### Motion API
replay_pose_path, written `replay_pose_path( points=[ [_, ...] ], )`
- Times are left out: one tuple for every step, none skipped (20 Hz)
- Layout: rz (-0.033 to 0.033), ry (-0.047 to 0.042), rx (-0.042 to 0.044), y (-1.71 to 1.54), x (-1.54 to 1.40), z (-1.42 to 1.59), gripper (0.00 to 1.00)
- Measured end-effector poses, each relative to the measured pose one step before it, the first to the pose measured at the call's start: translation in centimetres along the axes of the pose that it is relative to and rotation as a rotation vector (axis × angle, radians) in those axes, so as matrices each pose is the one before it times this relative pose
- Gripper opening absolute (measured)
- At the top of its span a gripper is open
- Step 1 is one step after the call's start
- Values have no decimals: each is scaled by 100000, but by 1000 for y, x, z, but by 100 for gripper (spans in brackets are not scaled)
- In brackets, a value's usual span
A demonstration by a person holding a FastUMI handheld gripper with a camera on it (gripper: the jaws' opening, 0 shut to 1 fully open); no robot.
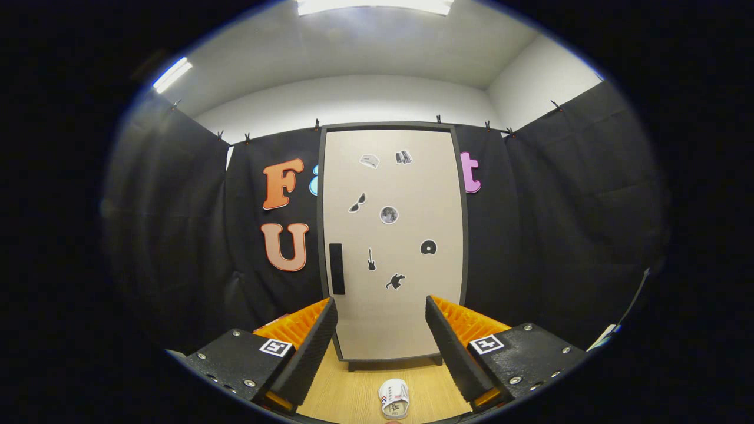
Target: Open the shoe cabinet door, grab the shoes and put them into the shoe cabinet, then close the shoe cabinet door.
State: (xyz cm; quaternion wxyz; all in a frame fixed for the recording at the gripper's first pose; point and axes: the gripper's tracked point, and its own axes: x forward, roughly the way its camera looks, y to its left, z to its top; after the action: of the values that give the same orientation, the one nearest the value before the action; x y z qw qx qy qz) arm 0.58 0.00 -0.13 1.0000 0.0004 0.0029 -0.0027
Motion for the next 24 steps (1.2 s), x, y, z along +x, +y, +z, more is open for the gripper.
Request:
replay_pose_path(
  points=[
    [5,42,-39,58,141,46,94],
    [78,16,-72,38,-133,30,94],
    [11,88,-80,-31,216,-162,94],
    [102,201,-8,131,-49,-60,94],
    [9,256,54,61,301,-167,94],
    [197,227,138,48,132,-25,94],
    [186,374,132,138,197,-153,94],
    [183,332,42,193,368,-89,94],
    [252,95,-45,259,299,-17,94],
    [106,208,-3,104,348,-108,94],
    [-87,258,167,77,477,-39,94],
    [655,229,448,339,530,-42,94],
    [561,38,9,424,734,-74,94],
    [584,-168,36,405,720,-52,94],
    [920,-205,147,483,959,81,94],
    [902,-267,140,515,913,-10,94],
    [1007,-40,156,578,985,-152,94],
    [1199,-250,192,589,1128,-10,94],
    [1255,-371,337,599,1194,98,94],
    [1162,-117,91,646,1248,-22,94],
    [717,223,23,464,1222,-164,94],
    [742,131,66,444,1184,-94,94],
    [1100,-63,44,599,1230,154,94],
    [390,106,-329,428,1247,-54,94]
  ],
)
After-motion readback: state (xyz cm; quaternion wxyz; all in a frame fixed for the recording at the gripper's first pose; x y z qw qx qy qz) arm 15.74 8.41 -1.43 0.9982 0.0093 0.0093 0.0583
